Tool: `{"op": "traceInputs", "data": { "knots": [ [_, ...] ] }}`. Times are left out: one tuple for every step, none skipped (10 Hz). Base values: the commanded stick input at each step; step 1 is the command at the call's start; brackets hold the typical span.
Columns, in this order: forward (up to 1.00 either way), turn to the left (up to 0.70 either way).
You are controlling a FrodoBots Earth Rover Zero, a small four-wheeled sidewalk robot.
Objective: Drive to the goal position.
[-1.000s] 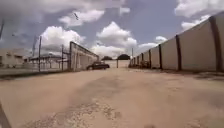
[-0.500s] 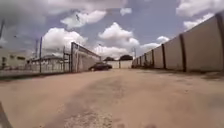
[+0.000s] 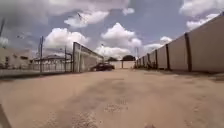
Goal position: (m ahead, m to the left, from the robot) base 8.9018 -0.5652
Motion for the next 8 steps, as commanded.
{"op": "traceInputs", "data": {
  "knots": [
    [0.60, 0.12],
    [0.60, 0.12],
    [0.60, 0.12],
    [0.60, 0.12],
    [0.60, 0.12],
    [0.60, 0.12],
    [0.60, 0.12],
    [0.60, 0.12]
  ]
}}
